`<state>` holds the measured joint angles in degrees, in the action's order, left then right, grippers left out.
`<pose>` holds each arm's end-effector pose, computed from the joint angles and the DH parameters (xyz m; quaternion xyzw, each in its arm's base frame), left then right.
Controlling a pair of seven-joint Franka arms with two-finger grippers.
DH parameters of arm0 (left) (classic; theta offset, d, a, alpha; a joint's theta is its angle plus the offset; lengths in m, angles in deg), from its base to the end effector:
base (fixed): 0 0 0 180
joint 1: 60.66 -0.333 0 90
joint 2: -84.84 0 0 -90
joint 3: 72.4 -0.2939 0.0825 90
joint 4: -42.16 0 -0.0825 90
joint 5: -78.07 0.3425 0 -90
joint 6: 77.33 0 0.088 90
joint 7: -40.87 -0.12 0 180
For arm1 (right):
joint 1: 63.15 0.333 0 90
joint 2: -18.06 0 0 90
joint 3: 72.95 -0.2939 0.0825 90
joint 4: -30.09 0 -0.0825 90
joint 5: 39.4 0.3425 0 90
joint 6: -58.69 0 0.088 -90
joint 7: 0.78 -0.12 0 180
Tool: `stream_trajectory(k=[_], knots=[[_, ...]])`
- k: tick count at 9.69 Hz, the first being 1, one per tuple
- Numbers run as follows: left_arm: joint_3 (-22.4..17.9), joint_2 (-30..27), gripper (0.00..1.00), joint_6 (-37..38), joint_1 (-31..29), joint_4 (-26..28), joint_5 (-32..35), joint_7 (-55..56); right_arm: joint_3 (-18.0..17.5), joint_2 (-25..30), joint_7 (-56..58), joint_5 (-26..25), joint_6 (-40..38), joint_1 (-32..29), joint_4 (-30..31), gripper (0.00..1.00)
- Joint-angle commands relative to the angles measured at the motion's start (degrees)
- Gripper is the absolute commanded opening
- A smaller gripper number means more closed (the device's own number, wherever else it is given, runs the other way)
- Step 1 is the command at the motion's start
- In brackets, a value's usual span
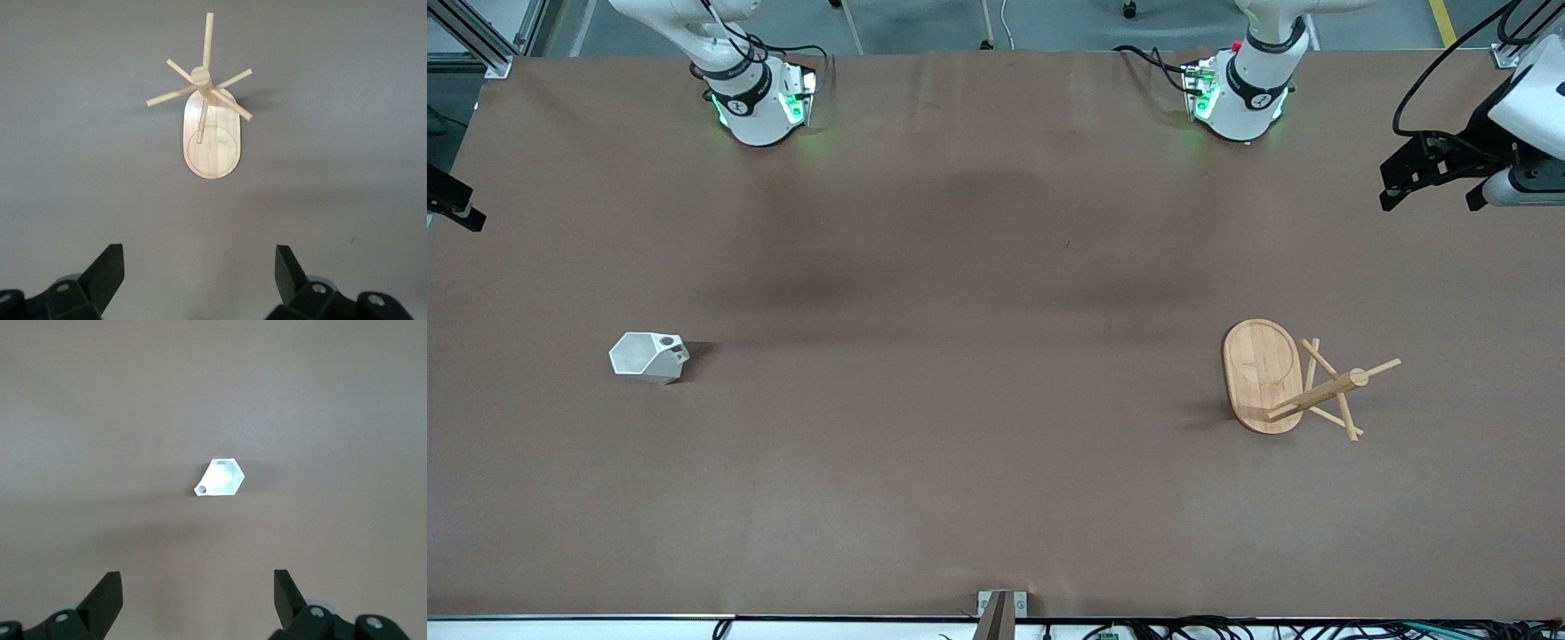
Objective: Hang cup on rack
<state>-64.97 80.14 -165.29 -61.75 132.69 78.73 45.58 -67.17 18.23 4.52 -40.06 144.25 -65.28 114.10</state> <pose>0.4832 -0.0551 0.6229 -0.9997 0.0138 -0.0192 0.0092 0.4998 -0.0710 0.6286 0.9996 -0.0233 0.0143 0.0073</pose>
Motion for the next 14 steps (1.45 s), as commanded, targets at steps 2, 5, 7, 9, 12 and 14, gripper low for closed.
stream_trajectory(k=[2, 5, 7, 9, 12, 14], knots=[[0.13, 1.01, 1.00, 1.21, -0.76, 0.26, 0.13, -1.36, -0.33, 0.10, -0.03, 1.01, 3.20, -0.60, 1.24, 1.00], [0.13, 1.18, 1.00, 1.12, -0.85, 0.26, 0.04, -1.36, -0.16, -4.11, 7.05, 2.58, 8.63, -3.57, 3.33, 0.99], [0.21, 1.36, 1.00, 1.21, -0.67, 0.26, -0.22, -1.54, -0.16, -6.57, 14.08, 4.34, 19.07, -6.73, 11.39, 0.99], [0.21, 1.36, 1.00, 1.21, -0.85, 0.26, -0.40, -1.63, -0.16, -11.39, 22.97, 6.11, 24.65, -7.71, 14.68, 0.99], [0.21, 1.36, 1.00, 1.21, -1.02, 0.17, -0.66, -1.80, -0.24, -18.69, 32.11, 7.16, 29.48, -8.95, 15.65, 0.99], [0.21, 1.36, 1.00, 1.21, -1.11, 0.17, -0.66, -1.72, -0.24, -20.56, 36.78, 8.83, 34.30, -9.39, 19.76, 0.99]])
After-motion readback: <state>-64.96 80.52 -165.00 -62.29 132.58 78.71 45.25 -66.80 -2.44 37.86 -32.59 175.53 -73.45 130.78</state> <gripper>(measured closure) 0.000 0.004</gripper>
